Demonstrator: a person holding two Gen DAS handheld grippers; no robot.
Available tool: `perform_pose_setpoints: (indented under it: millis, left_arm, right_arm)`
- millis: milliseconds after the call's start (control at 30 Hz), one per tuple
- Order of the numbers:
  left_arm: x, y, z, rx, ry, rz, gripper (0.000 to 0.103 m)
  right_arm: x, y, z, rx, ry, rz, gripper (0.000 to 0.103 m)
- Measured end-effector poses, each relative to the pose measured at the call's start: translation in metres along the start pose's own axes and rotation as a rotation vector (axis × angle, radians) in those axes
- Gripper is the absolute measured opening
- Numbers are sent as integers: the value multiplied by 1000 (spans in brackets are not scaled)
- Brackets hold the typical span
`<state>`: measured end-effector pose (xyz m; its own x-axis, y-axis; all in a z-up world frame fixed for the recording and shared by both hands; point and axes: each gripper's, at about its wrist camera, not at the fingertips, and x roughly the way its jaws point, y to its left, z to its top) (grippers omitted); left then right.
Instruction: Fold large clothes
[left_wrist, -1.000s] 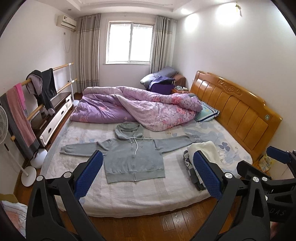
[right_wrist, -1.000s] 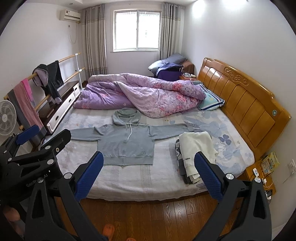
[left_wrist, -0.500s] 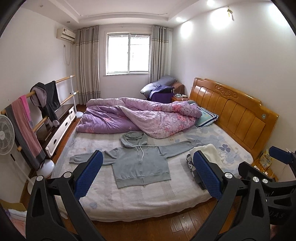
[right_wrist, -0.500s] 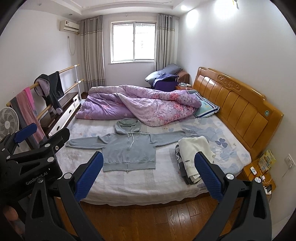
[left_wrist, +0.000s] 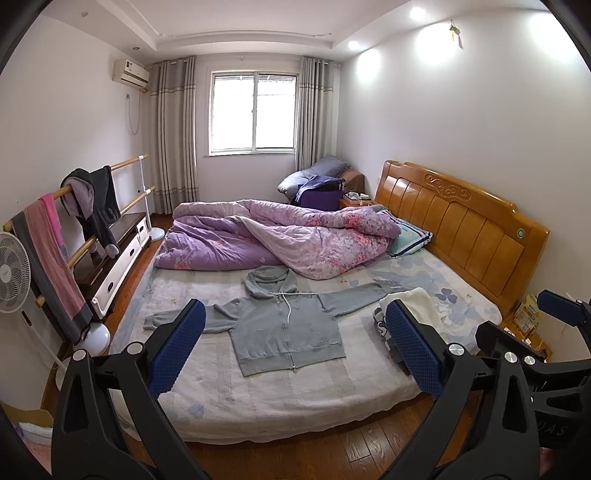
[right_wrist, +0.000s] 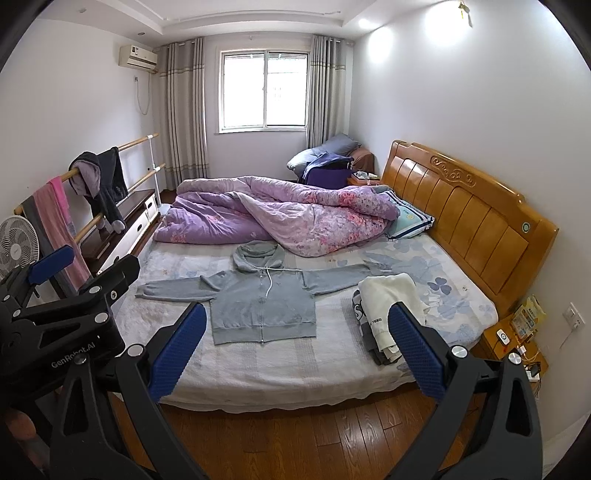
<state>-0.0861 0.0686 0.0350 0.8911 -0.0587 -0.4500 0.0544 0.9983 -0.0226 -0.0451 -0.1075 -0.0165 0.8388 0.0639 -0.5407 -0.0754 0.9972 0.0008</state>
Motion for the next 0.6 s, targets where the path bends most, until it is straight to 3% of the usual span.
perform_pose_setpoints:
  millis: [600]
  left_arm:
    - [1, 6, 1, 3, 6, -7, 98]
  right_arm:
    - [-1, 7, -1, -2, 0, -23, 95]
